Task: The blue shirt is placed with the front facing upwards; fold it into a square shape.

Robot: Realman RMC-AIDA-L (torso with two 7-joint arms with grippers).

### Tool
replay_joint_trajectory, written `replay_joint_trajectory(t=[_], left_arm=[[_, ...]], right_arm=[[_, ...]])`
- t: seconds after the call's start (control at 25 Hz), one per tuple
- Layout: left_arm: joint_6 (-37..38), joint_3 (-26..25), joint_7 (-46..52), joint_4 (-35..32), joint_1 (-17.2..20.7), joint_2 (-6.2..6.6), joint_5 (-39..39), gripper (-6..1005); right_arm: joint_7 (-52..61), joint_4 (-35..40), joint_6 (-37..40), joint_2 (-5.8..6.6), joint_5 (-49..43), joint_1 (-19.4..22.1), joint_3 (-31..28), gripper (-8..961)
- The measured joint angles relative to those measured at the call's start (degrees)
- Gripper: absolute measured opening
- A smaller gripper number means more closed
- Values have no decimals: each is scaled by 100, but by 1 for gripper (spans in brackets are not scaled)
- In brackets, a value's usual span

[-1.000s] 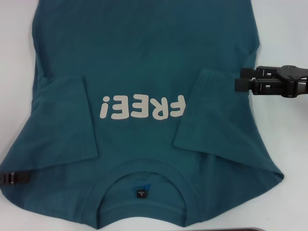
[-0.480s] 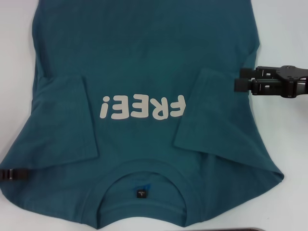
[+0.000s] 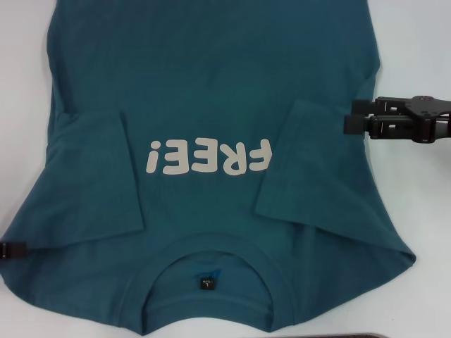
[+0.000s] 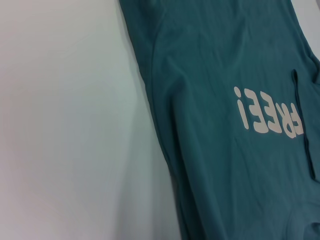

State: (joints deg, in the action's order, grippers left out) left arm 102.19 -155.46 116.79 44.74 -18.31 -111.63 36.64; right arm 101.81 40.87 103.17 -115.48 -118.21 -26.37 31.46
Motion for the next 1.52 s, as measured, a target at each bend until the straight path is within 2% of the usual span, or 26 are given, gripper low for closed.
replay_joint_trajectory(t=[0.2,0.32,0.72,0.92,1.16,1.52], left_arm=[[12,5,13,0,-18,10,0,266],[23,10,26,0,-24,13,0,41],[87,16,64,-1,-29,29,1,2],[144,16,71,4,-38,38,1,1],[157,16,80,9,-89,43,1,1],[161,7,81,9,-127,-7,1,2]], right_arm=[[-4,0,2,0,0,2,5,886],[-7,0,2,5,-12,14,22,886],[322,21,3,178,-903,81,19,886],[794,-1,392,325,-1365,192,-19,886],[1276,-18,629,509,-1435,519,-41,887],[1453,-441,674,608,-1672,780,-165,887]])
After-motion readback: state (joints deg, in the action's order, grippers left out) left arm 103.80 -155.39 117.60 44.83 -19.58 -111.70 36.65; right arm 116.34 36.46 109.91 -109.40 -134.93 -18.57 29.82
